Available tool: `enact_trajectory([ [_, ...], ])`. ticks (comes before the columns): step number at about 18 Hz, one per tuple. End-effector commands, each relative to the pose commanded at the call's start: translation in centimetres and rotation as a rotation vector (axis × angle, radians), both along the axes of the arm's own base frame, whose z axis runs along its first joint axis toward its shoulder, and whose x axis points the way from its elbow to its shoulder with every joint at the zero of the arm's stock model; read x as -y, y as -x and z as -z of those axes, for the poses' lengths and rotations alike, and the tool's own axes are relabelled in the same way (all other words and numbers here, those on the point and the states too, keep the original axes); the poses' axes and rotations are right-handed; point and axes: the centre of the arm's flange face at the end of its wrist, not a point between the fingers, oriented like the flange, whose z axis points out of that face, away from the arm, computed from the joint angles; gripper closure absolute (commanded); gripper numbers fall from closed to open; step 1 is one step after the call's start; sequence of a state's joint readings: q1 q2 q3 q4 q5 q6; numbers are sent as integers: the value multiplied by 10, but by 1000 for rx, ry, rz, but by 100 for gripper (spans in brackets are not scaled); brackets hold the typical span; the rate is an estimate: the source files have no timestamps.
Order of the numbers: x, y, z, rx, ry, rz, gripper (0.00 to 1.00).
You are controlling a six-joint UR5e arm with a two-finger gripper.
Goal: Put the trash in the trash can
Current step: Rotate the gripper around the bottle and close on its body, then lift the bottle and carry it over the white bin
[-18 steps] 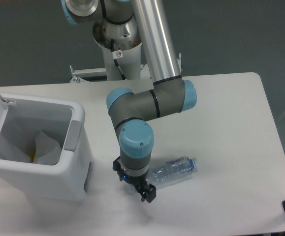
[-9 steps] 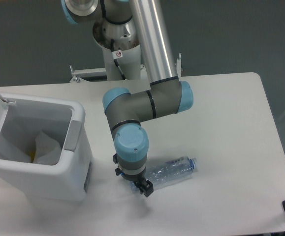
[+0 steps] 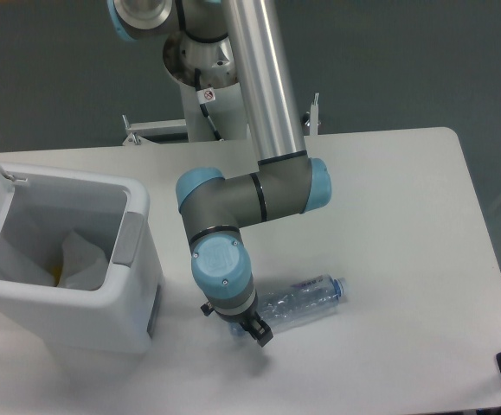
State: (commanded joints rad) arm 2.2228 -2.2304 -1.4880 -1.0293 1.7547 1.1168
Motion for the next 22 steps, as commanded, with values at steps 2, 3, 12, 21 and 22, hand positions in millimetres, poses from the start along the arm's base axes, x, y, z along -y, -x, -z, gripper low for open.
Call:
enact_trajectory([
  [2, -2, 1, -2, -12, -13, -4, 42],
  [3, -2, 2, -3, -18, -20, -4, 43],
  [12, -8, 21, -47, -64, -92, -20, 45],
  [21, -1, 84, -106, -5, -306, -155, 45],
  [22, 0, 89, -112, 21, -340, -164, 44],
])
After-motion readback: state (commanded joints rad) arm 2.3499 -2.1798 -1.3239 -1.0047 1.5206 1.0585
